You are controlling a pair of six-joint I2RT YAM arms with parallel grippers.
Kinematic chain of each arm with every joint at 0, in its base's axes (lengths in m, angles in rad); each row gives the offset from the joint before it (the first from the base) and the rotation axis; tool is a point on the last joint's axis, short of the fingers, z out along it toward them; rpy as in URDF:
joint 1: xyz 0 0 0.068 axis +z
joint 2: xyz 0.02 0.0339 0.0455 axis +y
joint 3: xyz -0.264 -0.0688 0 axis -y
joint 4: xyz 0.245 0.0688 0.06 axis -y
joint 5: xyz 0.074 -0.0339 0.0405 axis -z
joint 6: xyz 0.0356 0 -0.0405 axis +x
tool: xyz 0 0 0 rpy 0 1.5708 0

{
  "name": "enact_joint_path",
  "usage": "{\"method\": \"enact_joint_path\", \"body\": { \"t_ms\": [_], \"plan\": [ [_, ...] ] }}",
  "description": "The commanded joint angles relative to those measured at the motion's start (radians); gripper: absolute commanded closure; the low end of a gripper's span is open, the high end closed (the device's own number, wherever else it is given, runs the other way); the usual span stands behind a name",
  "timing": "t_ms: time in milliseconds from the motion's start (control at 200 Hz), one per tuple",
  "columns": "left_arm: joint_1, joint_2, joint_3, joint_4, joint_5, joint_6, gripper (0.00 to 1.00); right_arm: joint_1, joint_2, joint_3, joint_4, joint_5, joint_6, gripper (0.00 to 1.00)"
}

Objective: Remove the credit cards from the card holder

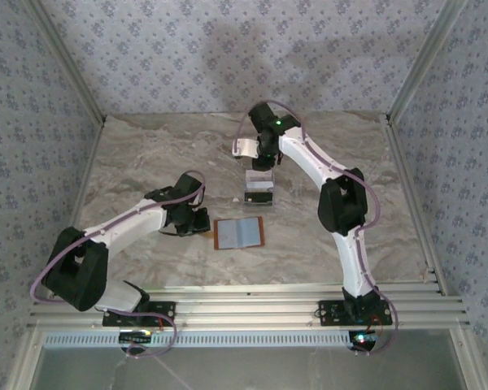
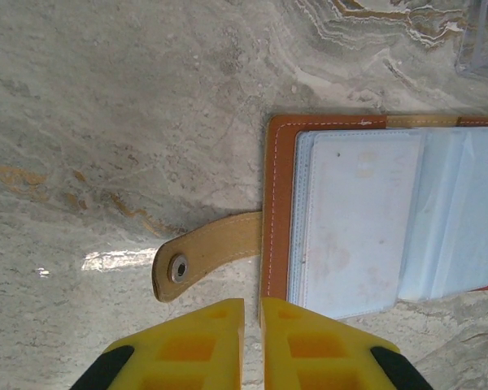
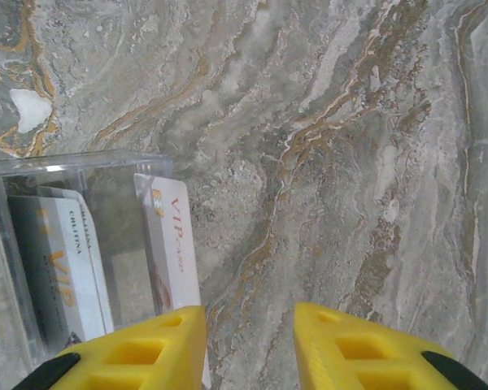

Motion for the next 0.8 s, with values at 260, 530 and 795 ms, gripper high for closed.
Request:
{"method": "enact_joint_path", "body": {
  "t_ms": [260, 530, 795],
  "plan": [
    [0.006, 0.041, 0.008, 0.045, 0.047, -0.006, 0.86, -0.001, -0.249, -0.189, 0.125, -0.139, 0.477, 0.65],
    [0.02, 0.098, 0.013, 0.085, 0.085, -0.005, 0.88, -0.003, -0.454, -0.542, 0.377, -0.328, 1.113, 0.78],
    [0.052, 0.151, -0.002, 0.097, 0.118, 0.016, 0.9, 0.042, -0.485, -0.756, 0.5, -0.505, 1.538, 0.88]
  ]
}}
